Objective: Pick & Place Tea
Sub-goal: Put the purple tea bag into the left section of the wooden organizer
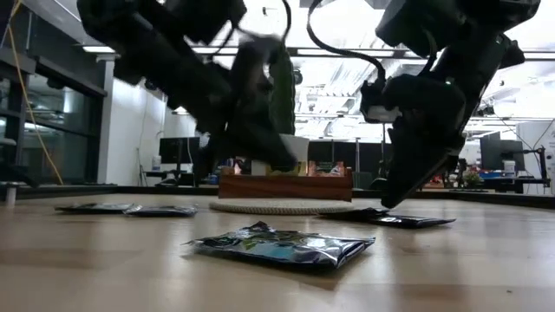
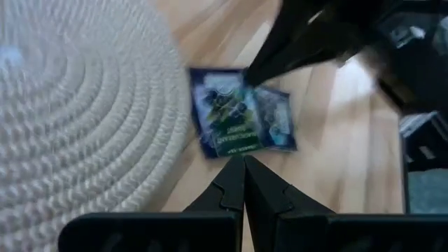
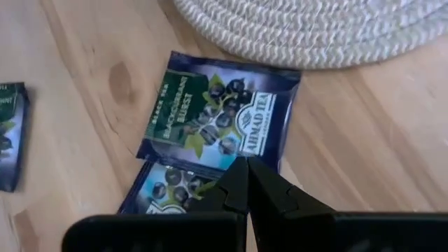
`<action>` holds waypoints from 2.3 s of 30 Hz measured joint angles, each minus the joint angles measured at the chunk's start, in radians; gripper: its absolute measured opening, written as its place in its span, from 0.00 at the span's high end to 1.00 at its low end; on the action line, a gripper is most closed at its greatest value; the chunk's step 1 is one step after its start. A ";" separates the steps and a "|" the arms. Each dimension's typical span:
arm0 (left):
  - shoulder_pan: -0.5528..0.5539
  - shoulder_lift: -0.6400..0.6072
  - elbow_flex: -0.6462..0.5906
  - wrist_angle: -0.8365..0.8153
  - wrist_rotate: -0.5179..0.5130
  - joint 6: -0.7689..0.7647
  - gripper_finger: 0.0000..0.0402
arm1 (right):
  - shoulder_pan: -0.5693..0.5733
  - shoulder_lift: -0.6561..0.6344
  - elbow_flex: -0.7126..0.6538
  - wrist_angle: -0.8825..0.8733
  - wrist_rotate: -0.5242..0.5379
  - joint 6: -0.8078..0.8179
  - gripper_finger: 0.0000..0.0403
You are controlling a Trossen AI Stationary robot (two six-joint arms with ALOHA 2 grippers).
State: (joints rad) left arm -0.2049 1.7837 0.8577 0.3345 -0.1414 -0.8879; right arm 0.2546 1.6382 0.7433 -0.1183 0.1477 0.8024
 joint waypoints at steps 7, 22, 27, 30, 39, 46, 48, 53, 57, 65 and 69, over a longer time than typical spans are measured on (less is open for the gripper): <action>-0.007 0.078 0.001 0.046 0.020 -0.091 1.00 | -0.020 0.008 0.000 0.003 -0.003 -0.006 1.00; -0.006 0.111 0.000 0.137 0.031 -0.143 0.76 | -0.024 0.075 0.001 0.112 -0.048 0.033 1.00; -0.005 0.111 0.000 0.177 0.044 -0.168 0.68 | -0.026 0.077 0.000 0.124 -0.038 0.030 1.00; -0.005 0.111 0.000 0.152 0.052 -0.171 0.65 | -0.027 0.077 0.000 0.125 -0.028 0.028 1.00; -0.005 0.111 0.000 0.108 0.085 -0.198 0.64 | -0.027 0.079 -0.001 0.162 -0.006 0.027 1.00; -0.005 0.111 0.000 0.113 0.082 -0.202 0.64 | -0.027 0.079 -0.001 0.199 -0.004 0.019 1.00; -0.005 0.111 0.000 0.113 0.074 -0.218 0.64 | -0.027 0.079 -0.001 0.199 -0.004 0.019 1.00; -0.005 0.111 0.000 0.114 0.019 -0.224 0.64 | -0.027 0.079 -0.001 0.200 -0.005 0.024 1.00; -0.005 0.111 0.000 0.120 0.007 -0.247 0.64 | -0.027 0.079 -0.001 0.201 -0.005 0.025 1.00; -0.005 0.111 0.000 0.119 -0.046 -0.249 0.64 | -0.027 0.079 -0.001 0.208 -0.001 0.027 1.00; -0.004 0.111 0.007 0.107 -0.060 -0.249 0.64 | -0.027 0.079 -0.001 0.221 -0.001 0.027 1.00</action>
State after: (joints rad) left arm -0.2089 1.8946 0.8642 0.4419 -0.2016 -1.1374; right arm 0.2279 1.7168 0.7422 0.1027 0.1469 0.8291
